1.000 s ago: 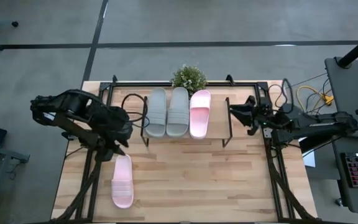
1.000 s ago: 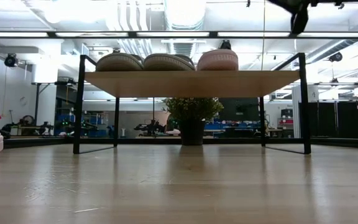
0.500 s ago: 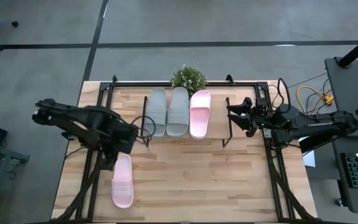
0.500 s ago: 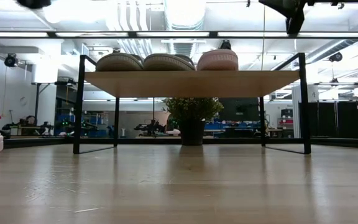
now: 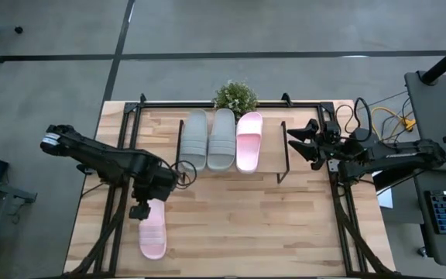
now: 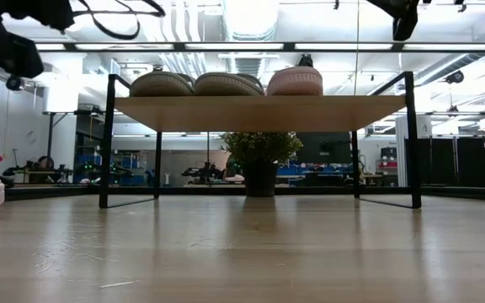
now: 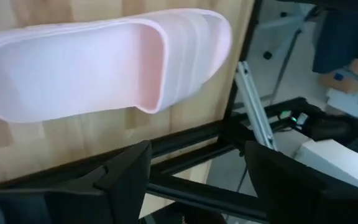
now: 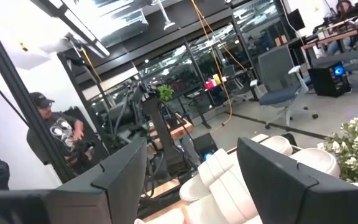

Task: Pick and place slides into the shelf
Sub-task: Put the right pink slipper on the shelf

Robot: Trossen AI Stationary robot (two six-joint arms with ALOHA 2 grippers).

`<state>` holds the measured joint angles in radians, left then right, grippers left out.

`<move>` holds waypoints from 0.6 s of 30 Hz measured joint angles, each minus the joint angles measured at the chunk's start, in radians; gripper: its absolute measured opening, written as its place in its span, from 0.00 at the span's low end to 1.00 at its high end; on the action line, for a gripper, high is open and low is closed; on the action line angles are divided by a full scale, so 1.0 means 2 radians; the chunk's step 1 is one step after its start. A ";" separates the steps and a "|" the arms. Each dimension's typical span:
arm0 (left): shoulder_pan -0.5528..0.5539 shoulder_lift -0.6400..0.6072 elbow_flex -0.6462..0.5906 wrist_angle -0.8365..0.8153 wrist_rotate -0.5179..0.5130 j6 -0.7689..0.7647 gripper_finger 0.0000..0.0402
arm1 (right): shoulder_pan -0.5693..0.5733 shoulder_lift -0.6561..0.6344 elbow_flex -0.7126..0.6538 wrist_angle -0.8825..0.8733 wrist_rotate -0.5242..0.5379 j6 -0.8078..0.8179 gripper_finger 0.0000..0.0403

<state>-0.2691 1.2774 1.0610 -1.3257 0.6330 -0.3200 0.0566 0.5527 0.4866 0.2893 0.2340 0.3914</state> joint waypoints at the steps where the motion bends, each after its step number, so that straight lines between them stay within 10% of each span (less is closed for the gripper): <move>1: -0.004 -0.001 -0.003 0.004 -0.007 -0.010 0.60 | 0.000 -0.002 0.000 -0.001 0.000 0.000 0.60; 18: -0.136 -0.002 -0.066 0.154 -0.159 -0.115 0.58 | 0.000 -0.004 0.000 -0.001 0.000 -0.004 0.60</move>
<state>-0.5418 1.2736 0.9294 -1.0185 0.3142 -0.5503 0.0566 0.5438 0.4864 0.2871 0.2348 0.3828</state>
